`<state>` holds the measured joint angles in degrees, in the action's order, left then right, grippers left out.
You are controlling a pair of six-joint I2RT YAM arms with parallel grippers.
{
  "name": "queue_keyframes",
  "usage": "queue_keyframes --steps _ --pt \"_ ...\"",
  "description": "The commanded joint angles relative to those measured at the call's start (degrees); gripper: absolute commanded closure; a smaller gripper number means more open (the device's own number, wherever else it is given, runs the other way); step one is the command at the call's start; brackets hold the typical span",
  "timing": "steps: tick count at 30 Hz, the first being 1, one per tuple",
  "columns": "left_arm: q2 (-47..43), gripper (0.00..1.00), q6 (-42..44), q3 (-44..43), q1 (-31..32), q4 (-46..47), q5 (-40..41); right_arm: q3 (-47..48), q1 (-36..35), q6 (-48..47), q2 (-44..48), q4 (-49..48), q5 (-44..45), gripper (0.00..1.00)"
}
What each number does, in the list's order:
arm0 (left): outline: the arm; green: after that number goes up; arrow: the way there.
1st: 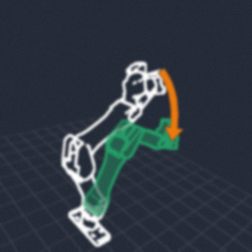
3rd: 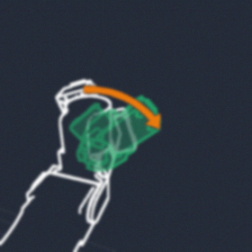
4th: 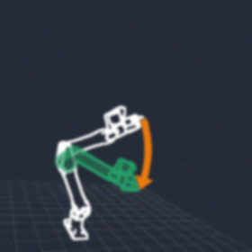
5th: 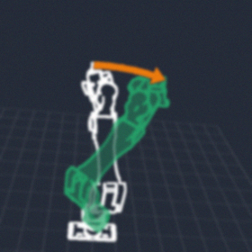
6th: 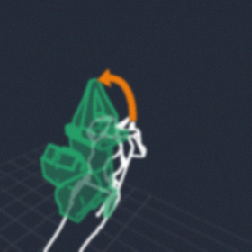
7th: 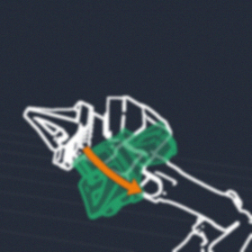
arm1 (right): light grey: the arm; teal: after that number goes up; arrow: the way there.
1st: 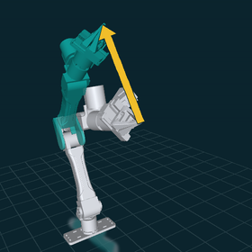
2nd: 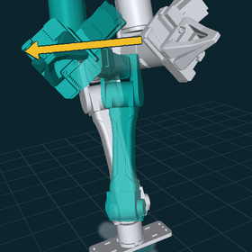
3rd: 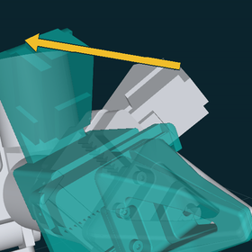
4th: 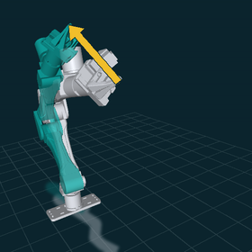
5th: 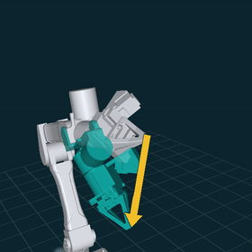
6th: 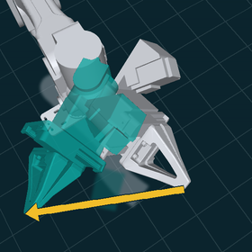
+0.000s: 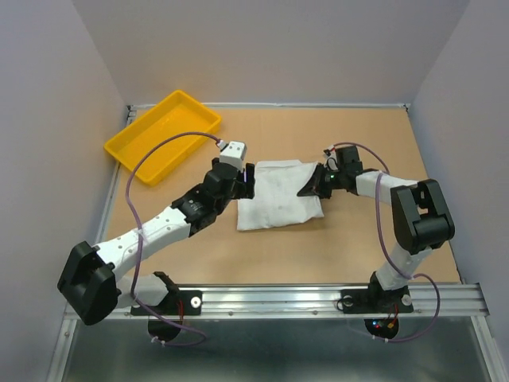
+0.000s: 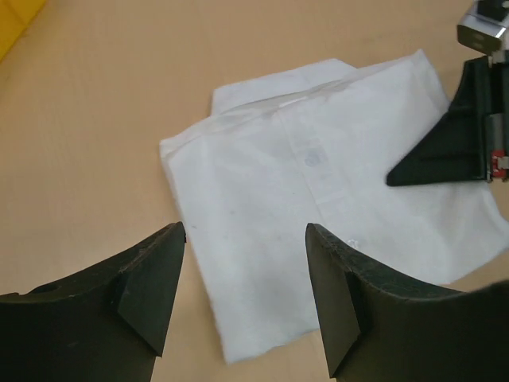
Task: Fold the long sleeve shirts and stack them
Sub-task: Fold the shirt
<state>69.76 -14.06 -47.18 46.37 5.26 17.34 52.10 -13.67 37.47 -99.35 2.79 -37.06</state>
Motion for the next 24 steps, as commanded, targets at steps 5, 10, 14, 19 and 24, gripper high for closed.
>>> queue_keyframes --steps 5,10,14,19,24 --pt "-2.87 0.27 -2.81 -3.01 -8.39 -6.65 -7.14 17.12 8.22 -19.17 2.59 26.10 4.07 0.98" --pt "-3.75 0.27 -4.30 -5.11 -11.47 -9.56 -8.90 31.38 9.54 -30.15 2.49 45.15 19.62 0.95" --pt "-3.93 0.27 -4.22 -7.57 -13.67 -11.93 -10.22 43.50 9.63 -31.94 2.76 55.29 41.23 0.96" --pt "-4.10 0.27 -3.16 -8.63 -15.60 -13.52 -11.10 62.23 7.18 -30.96 2.32 67.16 62.06 0.96" --pt "-4.19 0.27 -3.77 -7.06 -16.75 -13.43 -12.24 65.85 -7.20 -31.24 -2.66 69.45 71.76 0.96"
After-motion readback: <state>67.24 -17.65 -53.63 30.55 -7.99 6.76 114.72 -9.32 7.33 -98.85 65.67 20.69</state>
